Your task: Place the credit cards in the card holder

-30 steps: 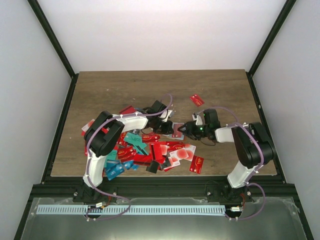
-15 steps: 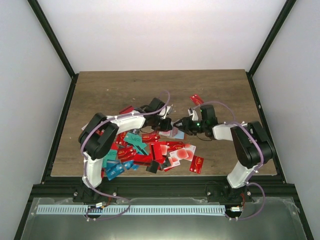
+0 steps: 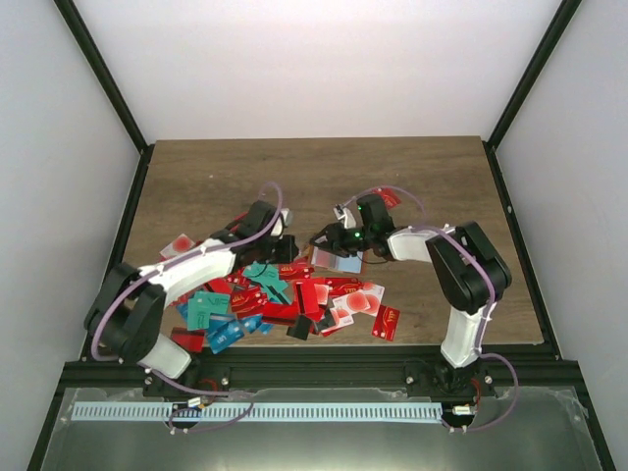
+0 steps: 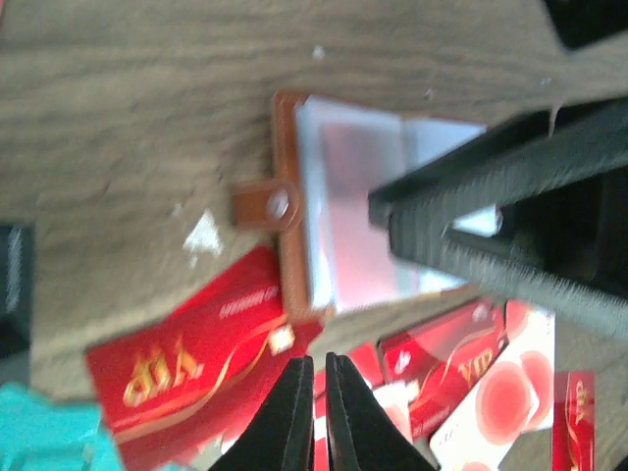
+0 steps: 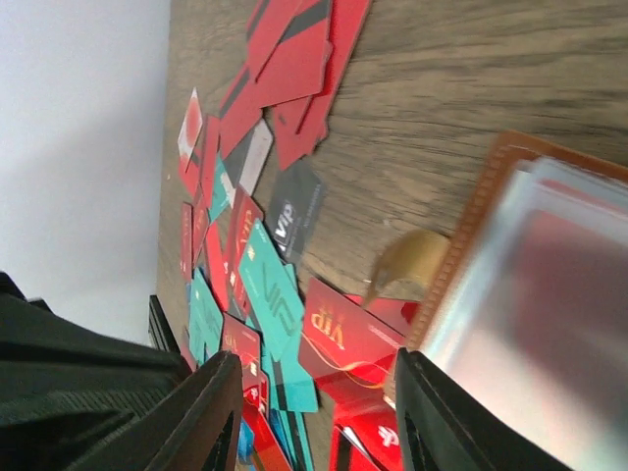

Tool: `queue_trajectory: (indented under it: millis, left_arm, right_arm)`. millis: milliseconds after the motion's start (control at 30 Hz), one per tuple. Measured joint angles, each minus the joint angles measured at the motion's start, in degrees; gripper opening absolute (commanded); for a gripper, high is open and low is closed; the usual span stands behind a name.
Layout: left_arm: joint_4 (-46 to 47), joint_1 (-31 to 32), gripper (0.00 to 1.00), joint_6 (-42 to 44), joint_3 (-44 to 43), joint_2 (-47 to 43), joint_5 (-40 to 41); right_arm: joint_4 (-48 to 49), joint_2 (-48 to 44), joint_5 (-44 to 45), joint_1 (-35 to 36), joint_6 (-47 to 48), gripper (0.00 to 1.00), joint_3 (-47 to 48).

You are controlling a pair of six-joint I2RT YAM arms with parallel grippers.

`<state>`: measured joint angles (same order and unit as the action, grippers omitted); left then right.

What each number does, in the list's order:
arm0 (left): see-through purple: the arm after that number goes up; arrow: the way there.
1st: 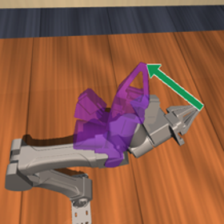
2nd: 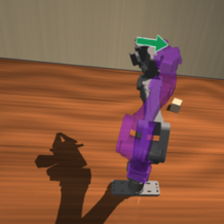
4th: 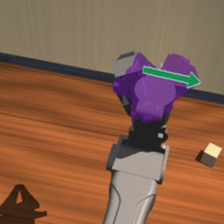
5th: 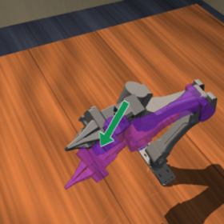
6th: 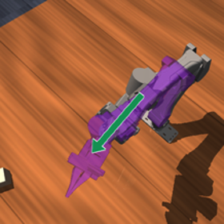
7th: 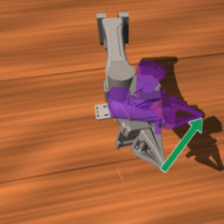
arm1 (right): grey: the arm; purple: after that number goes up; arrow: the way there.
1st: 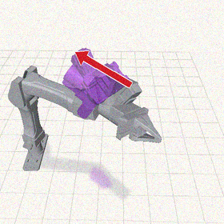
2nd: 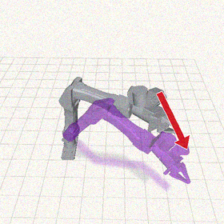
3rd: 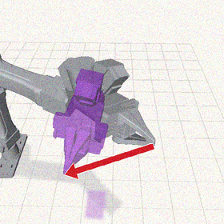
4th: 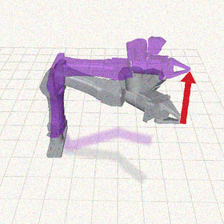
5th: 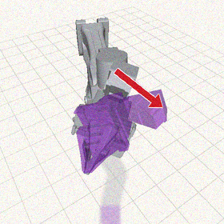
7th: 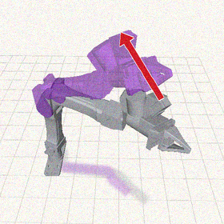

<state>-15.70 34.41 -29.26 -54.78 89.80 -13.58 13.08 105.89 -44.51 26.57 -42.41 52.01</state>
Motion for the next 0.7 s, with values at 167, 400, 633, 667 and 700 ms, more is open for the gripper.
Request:
queue_trajectory:
  millis: [167,400,633,667,700]
  left_arm:
    - [-2.0,0.0,0.19,-1.6,8.6,-9.4,1.1]
    - [-6.5,0.0,0.28,-5.7,18.5,-20.6,1.7]
    - [-11.8,0.6,0.30,-10.5,24.2,-28.7,2.0]
    - [-12.3,1.0,0.30,-11.3,25.1,-29.6,1.9]
    - [-12.6,1.4,0.30,-11.8,25.8,-30.4,1.7]
  right_arm:
    - [-2.8,-1.0,1.1,1.8,2.6,0.45,1.8]
    - [-6.7,-7.6,3.1,5.5,8.3,0.45,-0.8]
    - [-8.4,-9.5,2.9,13.7,12.7,0.45,-3.4]
    - [-8.6,-9.4,2.9,14.7,13.3,0.45,-3.3]
    - [-8.9,-9.0,2.9,15.6,14.0,0.45,-3.1]
